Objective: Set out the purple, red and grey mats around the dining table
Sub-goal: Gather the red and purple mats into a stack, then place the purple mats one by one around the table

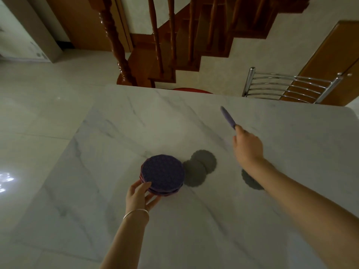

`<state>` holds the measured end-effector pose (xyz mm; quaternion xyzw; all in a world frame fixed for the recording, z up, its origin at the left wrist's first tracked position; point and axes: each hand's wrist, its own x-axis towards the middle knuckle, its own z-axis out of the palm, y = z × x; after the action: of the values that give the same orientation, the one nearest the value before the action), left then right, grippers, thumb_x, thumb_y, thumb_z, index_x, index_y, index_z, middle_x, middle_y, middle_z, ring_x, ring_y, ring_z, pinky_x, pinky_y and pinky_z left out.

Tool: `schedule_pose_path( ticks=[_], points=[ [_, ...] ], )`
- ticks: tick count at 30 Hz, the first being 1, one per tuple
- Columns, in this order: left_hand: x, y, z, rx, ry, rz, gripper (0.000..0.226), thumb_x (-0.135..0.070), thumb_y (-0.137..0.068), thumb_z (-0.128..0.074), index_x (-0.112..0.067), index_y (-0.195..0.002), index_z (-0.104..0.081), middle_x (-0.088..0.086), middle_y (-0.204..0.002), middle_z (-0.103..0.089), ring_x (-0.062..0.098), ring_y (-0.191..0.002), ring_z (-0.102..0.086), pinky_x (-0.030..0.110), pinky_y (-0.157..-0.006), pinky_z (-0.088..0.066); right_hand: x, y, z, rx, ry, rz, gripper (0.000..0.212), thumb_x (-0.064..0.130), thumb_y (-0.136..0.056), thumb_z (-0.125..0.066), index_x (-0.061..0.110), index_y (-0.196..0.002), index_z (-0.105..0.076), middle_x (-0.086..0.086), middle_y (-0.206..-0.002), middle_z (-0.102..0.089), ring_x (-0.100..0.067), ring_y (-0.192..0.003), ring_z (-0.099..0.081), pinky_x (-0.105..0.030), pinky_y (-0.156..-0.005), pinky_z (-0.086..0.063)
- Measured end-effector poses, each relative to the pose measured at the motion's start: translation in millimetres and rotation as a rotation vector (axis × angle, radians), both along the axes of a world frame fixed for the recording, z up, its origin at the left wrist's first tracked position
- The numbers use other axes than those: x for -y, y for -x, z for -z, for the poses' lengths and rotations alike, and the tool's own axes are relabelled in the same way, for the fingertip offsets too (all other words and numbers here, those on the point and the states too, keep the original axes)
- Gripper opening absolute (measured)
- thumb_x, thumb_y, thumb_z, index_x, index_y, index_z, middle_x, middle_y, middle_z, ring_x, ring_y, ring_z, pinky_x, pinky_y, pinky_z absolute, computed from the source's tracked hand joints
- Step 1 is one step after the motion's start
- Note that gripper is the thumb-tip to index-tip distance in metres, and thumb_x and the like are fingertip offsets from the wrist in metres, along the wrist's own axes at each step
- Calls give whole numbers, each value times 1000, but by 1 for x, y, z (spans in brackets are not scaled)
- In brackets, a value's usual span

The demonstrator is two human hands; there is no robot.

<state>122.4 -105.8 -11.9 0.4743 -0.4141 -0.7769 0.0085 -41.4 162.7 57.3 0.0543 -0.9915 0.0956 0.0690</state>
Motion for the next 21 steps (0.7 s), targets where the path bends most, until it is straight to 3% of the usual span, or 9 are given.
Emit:
schedule_pose_path(
  ticks=[4, 7, 8, 9, 11, 13, 15, 19, 21],
  points=[
    [-1, -1, -3, 9, -10, -6, 23, -7, -85, -62, -14, -106, -57, 11, -97, -65, 29, -81, -67, 37, -57, -58, 63, -40, 3, 34, 226, -209, 38, 7, -88, -52, 8, -127, -53, -20, -102, -70, -37, -80, -67, -40, -66, -52],
    [-1, -1, -7, 14, -46, -19, 23, -19, -87, -59, -13, -109, -59, 12, -99, -66, 30, -84, -67, 38, -58, -58, 98, -79, 13, 37, 148, -444, 41, -2, -70, -64, 10, -109, -67, -14, -91, -74, -30, -61, -69, -30, -42, -52],
    [0, 0, -9, 15, -58, -22, 25, -21, -87, -58, -13, -110, -59, 12, -100, -66, 30, -84, -67, 37, -57, -58, 105, -90, 19, 43, 107, -507, 46, -3, -63, -70, 10, -107, -69, -13, -94, -74, -27, -62, -71, -27, -38, -51],
    [0, 0, -10, 17, -68, -25, 26, -23, -87, -57, -12, -110, -60, 13, -102, -65, 30, -84, -67, 36, -56, -57, 111, -100, 26, 65, 70, -559, 52, -4, -62, -74, 10, -112, -67, -14, -104, -72, -26, -73, -72, -27, -42, -55],
    [1, 1, -12, 16, -83, -30, 26, -24, -87, -57, -13, -110, -59, 13, -102, -64, 30, -81, -65, 34, -51, -56, 117, -111, 44, 166, 56, -625, 58, -3, -79, -64, 12, -133, -49, -16, -133, -55, -29, -111, -61, -36, -71, -60],
    [1, 2, -13, 3, -83, -28, 28, -25, -87, -58, -12, -112, -59, 12, -100, -64, 29, -81, -65, 34, -51, -56, 118, -115, 56, 269, 60, -632, 60, 0, -91, -48, 17, -145, -28, -12, -149, -35, -30, -133, -39, -40, -96, -49],
    [2, 3, -13, -4, -70, -15, 30, -25, -87, -59, -11, -114, -59, 12, -100, -64, 30, -83, -66, 35, -54, -57, 119, -114, 58, 299, 78, -617, 59, 3, -94, -44, 20, -147, -23, -10, -152, -30, -28, -137, -32, -40, -102, -43],
    [2, 3, -14, -5, -53, 3, 18, -22, -87, -61, -16, -104, -57, 16, -106, -63, 34, -91, -65, 39, -63, -58, 123, -112, 57, 351, 129, -612, 53, 9, -95, -42, 20, -145, -28, -9, -151, -33, -26, -135, -32, -38, -106, -39],
    [2, 4, -14, 2, -29, 18, 24, -20, -87, -63, -14, -108, -55, 17, -106, -62, 35, -94, -64, 39, -66, -57, 124, -113, 58, 365, 113, -634, 52, 12, -94, -42, 20, -144, -31, -9, -151, -33, -25, -135, -32, -37, -106, -37]
  ],
)
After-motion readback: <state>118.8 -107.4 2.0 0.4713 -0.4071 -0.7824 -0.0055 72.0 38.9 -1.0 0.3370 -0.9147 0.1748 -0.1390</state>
